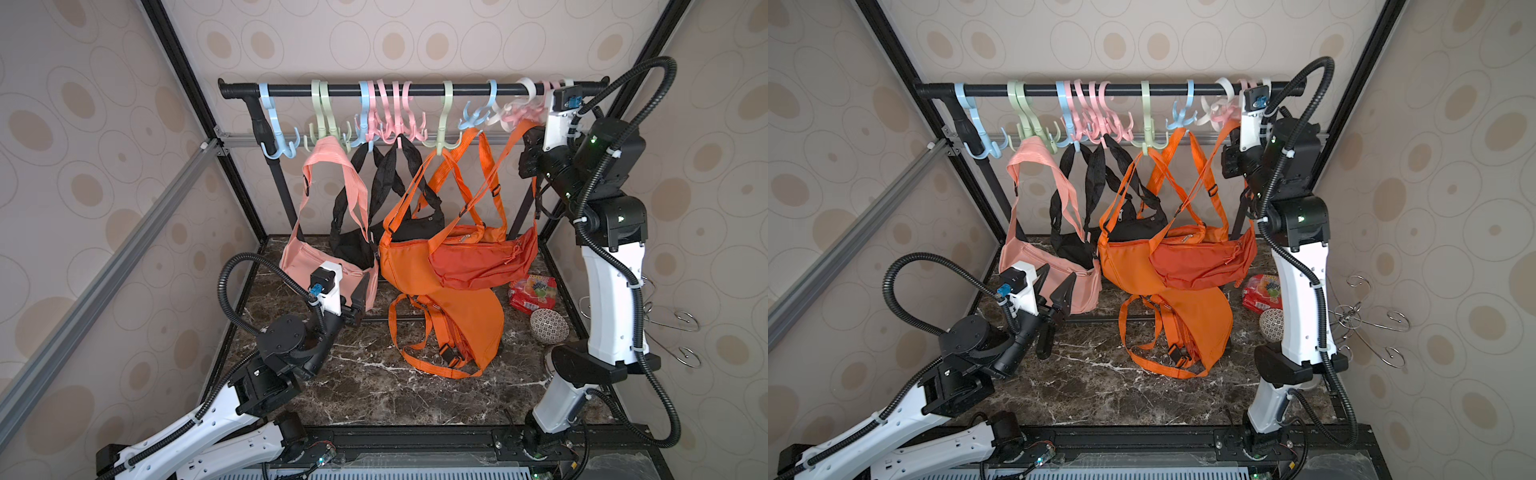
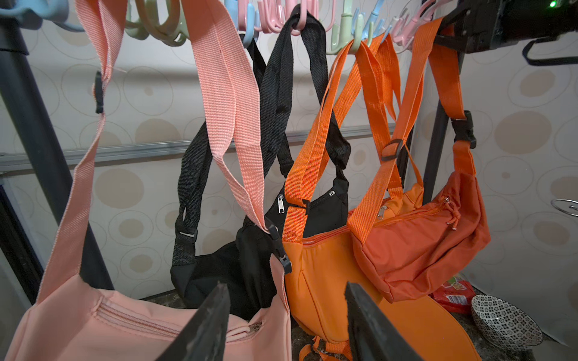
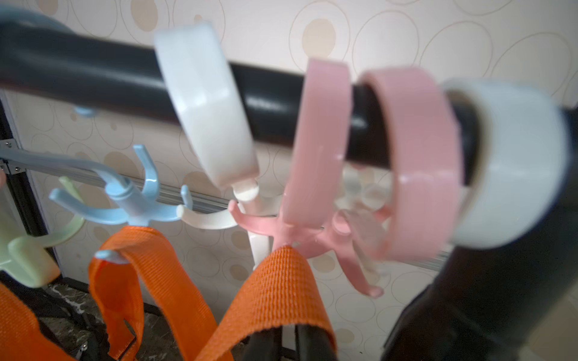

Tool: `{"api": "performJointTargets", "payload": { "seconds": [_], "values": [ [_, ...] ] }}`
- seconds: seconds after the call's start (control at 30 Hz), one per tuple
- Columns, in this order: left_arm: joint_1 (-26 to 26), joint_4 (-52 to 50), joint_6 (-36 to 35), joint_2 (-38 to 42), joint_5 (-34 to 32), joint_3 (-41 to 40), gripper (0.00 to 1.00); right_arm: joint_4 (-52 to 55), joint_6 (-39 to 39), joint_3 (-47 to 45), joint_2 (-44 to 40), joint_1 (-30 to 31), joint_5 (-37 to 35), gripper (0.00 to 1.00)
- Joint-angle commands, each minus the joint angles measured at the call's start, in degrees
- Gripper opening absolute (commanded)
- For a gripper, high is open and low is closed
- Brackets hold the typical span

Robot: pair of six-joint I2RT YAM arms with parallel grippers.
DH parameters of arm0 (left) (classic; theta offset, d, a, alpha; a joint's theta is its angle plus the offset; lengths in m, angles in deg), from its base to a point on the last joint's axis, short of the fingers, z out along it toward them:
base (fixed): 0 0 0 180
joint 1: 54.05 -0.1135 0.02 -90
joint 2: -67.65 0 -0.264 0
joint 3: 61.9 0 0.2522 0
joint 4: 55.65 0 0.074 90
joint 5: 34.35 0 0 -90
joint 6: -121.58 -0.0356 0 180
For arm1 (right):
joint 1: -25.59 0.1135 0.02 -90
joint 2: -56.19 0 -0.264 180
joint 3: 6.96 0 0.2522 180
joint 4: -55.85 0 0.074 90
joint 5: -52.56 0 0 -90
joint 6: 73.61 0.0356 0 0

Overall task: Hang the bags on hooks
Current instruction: Adjust the bag at the hook.

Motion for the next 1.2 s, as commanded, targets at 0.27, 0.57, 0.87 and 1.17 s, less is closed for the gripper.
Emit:
{"api": "performJointTargets", "payload": {
  "seconds": [0.27, 0.57, 0.87, 1.17],
  "values": [
    [-0.3, -1.5, 1.2, 2.5, -1.4, -0.4, 0.58, 2.9, 0.0, -3.6, -3.6, -0.2, 3.8, 0.1],
    [-0.3, -1.4, 1.6, 4.2, -1.5, -1.8, 0.58, 0.5, 3.4, -20.9, -16.8, -0.2, 6.9, 0.2],
    [-0.3, -3.7, 3.1, 4.5, 0.2, -3.4, 0.58, -1.8, 5.8, -47.8, -36.4, 1.6, 6.8, 0.47],
    [-0.3, -5.7, 15.0, -1.0, 9.1, -11.9, 0.57, 3.7, 9.0, -79.0, -52.8, 21.0, -3.9, 0.6]
  ]
}}
